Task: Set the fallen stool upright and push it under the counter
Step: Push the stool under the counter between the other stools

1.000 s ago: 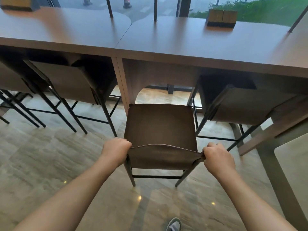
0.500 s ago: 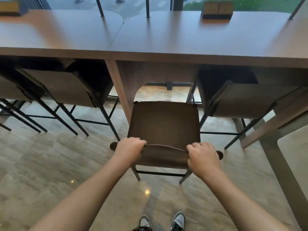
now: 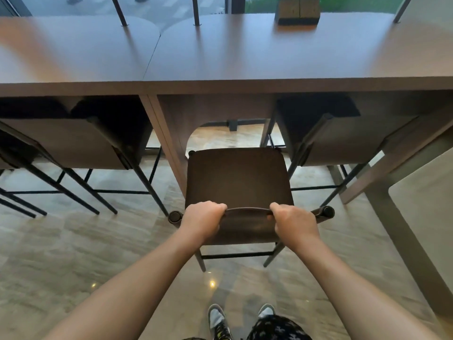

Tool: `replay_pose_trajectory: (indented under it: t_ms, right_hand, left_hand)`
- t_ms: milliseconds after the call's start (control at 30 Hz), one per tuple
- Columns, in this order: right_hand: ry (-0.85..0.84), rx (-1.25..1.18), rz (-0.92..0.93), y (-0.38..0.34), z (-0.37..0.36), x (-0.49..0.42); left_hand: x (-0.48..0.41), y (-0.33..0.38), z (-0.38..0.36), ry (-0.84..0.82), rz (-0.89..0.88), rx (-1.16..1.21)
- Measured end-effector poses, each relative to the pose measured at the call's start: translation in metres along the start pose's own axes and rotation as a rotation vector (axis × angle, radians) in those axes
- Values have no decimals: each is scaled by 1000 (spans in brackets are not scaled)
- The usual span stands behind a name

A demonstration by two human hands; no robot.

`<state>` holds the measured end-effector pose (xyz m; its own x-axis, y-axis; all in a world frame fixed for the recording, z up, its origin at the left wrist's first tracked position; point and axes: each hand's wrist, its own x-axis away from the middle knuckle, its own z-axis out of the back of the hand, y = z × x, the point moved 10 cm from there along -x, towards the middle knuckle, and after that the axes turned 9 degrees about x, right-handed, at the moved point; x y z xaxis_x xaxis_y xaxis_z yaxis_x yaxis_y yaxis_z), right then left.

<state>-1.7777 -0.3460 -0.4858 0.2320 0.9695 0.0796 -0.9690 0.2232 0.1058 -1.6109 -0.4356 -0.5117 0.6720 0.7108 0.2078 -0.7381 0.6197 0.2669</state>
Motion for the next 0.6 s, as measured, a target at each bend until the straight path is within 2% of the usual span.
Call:
replay_pose_trajectory:
  t_ms: [233, 600]
  right_hand:
    - [136, 38, -18, 7, 35, -49]
    - [310, 51, 73, 18, 89, -147]
  left_hand:
    - [-43, -10, 49, 83, -26, -12]
    - [-124, -31, 118, 144, 18, -78]
